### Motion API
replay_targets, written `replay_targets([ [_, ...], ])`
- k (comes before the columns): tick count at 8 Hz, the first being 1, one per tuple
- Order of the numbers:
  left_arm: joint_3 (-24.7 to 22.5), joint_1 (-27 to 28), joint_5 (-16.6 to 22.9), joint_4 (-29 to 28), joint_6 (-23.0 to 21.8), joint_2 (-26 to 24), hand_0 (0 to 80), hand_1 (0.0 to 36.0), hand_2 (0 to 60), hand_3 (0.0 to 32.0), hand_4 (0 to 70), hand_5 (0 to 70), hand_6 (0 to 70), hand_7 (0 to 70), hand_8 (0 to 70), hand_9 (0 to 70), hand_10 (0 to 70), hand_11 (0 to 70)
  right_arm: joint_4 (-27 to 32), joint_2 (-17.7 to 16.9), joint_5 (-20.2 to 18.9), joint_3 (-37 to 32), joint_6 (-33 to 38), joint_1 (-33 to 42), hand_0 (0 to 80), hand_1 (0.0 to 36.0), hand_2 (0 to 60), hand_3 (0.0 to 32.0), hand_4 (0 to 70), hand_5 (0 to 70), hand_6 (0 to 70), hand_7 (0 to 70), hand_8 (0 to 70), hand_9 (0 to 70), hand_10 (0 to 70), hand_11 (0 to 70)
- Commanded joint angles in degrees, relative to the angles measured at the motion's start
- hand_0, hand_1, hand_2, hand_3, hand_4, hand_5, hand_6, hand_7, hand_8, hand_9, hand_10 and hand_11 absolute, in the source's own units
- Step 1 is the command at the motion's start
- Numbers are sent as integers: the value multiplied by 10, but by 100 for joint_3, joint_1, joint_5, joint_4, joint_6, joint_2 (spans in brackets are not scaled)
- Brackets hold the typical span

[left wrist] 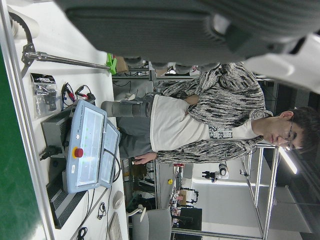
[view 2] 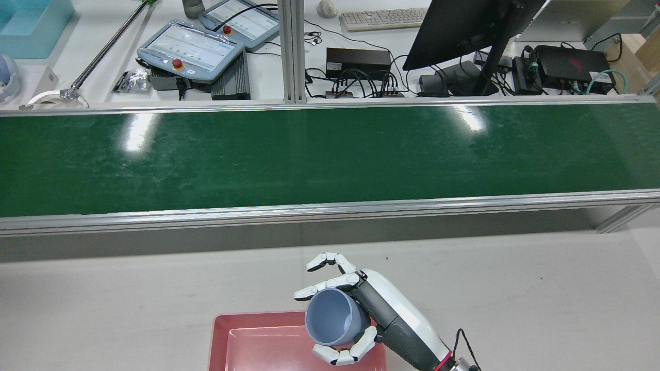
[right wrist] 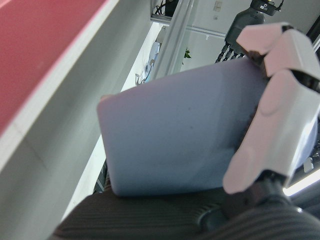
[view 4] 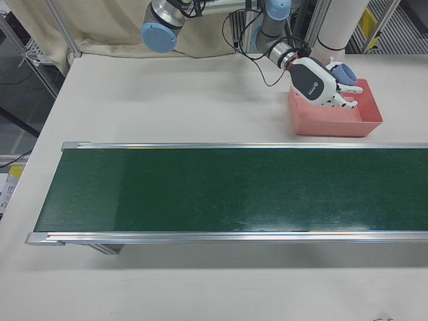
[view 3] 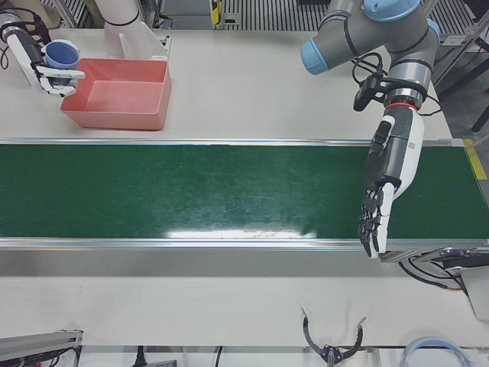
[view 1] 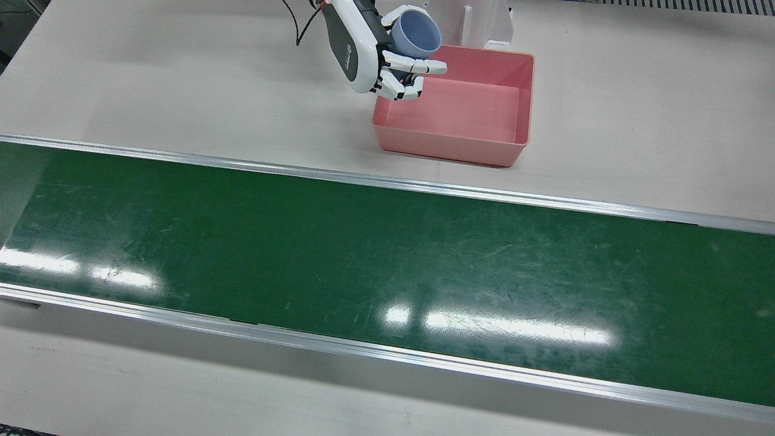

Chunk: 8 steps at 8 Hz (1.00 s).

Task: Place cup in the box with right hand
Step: 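Lower the cup into the pink tray and open the right hand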

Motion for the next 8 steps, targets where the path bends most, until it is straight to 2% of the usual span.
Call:
replay_targets([
  [1,0,0,0,0,0,0,0,0,0,0,0,0,0,0,0,0,0,0,714,-8,26,-455,-12,-145,521,130,50,0,160,49,31,84,64,113,0,9],
  [2,9,0,0,0,0,0,0,0,0,0,0,0,0,0,0,0,0,0,714,-17,17,-411,-12,-145,534,89,0,0,230,46,33,98,69,123,0,0],
  [3,9,0,0,-9,0,0,0,0,0,0,0,0,0,0,0,0,0,0,705,-17,9,-289,-21,-145,506,119,61,0,175,43,32,102,69,125,0,0],
  [5,9,0,0,-9,0,0,0,0,0,0,0,0,0,0,0,0,0,0,670,-104,-26,124,-21,-32,488,63,17,0,198,33,32,119,73,136,0,0],
  [6,9,0,0,-9,0,8,0,0,0,0,0,0,0,0,0,0,0,0,670,-305,-44,404,-12,91,476,53,19,0,204,29,32,123,73,137,0,0],
  [7,9,0,0,-9,0,8,0,0,0,0,0,0,0,0,0,0,0,0,653,-629,-62,868,127,423,466,58,41,0,201,27,33,128,75,141,0,0],
  [8,9,0,0,-9,0,8,0,0,0,0,0,0,0,0,0,0,0,0,574,-1215,-71,1168,851,878,484,51,0,0,221,31,34,132,78,145,0,0],
])
